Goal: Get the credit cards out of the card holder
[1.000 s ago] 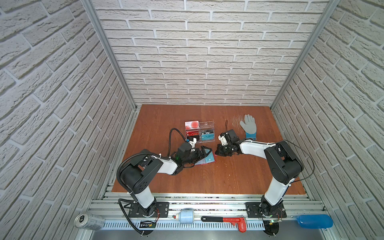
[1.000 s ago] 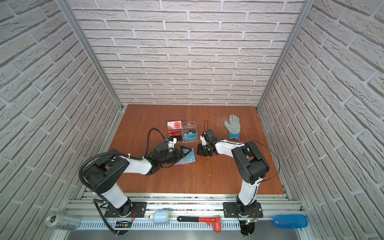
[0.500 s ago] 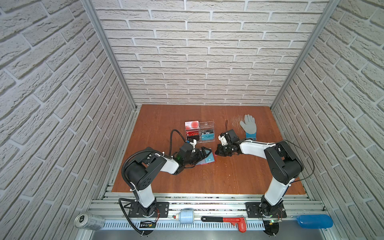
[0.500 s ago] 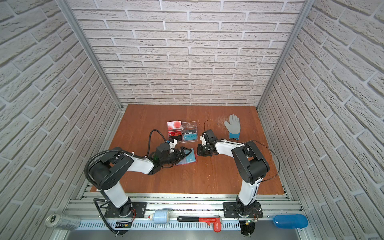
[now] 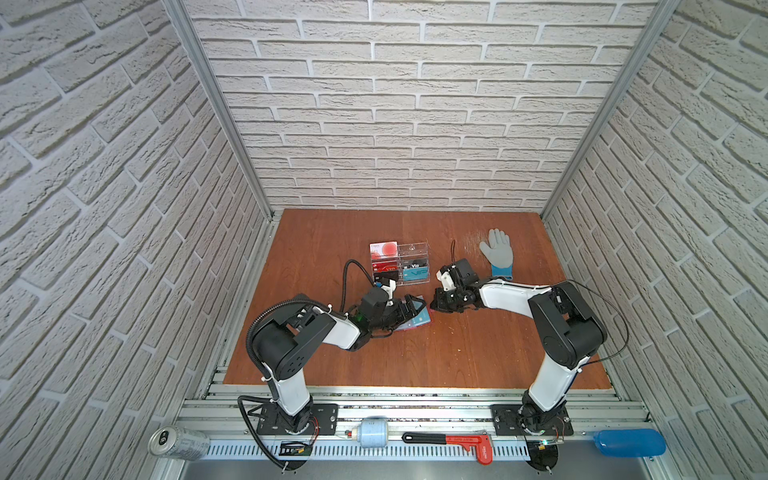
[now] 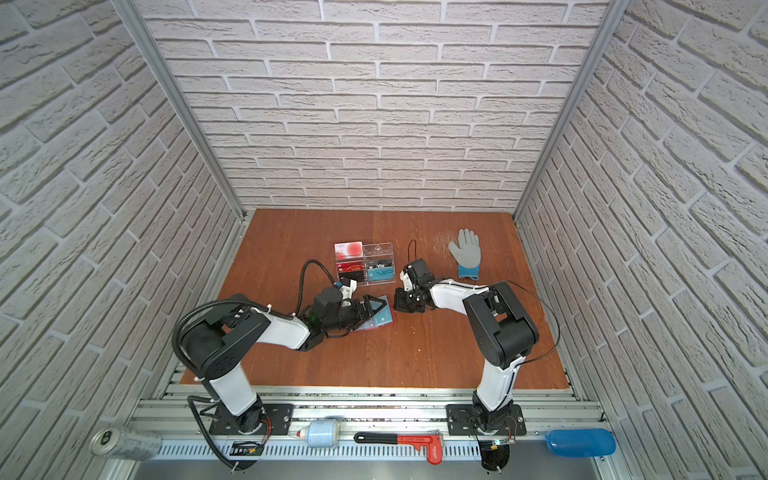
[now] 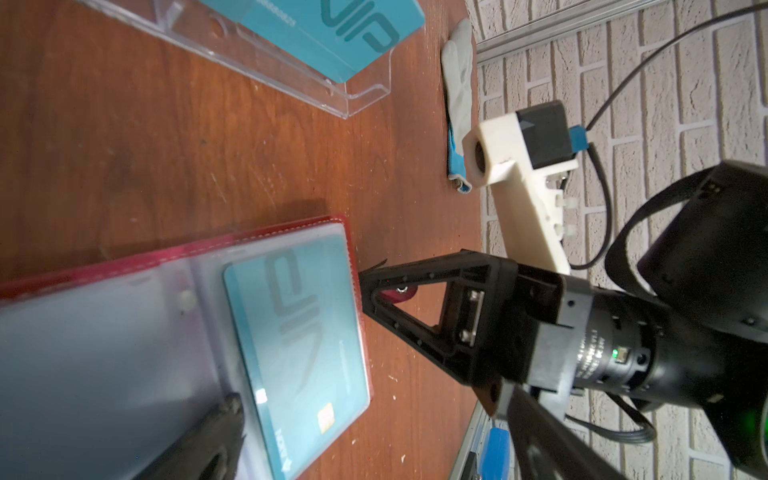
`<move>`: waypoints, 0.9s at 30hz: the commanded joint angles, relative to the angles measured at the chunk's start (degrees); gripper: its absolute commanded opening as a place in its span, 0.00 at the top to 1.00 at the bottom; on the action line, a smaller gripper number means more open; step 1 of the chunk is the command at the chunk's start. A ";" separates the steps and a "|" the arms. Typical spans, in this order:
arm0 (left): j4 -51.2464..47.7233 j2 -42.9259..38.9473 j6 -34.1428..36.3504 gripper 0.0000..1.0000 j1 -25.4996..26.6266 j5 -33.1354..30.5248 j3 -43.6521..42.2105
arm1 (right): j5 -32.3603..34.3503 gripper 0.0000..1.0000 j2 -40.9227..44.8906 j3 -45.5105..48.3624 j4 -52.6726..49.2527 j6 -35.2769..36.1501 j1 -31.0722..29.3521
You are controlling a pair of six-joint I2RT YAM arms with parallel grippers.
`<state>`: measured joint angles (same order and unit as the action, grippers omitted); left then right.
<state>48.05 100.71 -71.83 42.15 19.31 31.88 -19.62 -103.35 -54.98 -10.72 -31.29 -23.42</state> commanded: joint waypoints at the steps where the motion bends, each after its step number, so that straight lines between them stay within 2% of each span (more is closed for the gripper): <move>1: 2.43 2.20 -0.49 0.02 0.57 -0.23 -0.15 | 0.56 0.94 -2.95 1.08 -3.53 -0.09 -1.44; 12: 5.43 1.77 -2.44 0.02 0.72 -0.58 -1.20 | 0.53 0.94 -3.08 1.00 -3.52 -0.07 -1.45; 19: 17.97 7.30 -9.12 0.02 0.89 -0.40 -2.52 | 0.52 0.94 -3.07 0.99 -3.59 -0.09 -1.46; 27: 22.88 9.16 -9.84 0.02 0.92 -2.37 -3.38 | 0.42 0.94 -3.21 0.93 -3.61 -0.04 -1.54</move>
<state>66.94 108.38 -81.21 42.52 18.24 29.65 -19.68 -103.42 -55.07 -10.79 -31.27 -23.44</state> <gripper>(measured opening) 0.983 0.063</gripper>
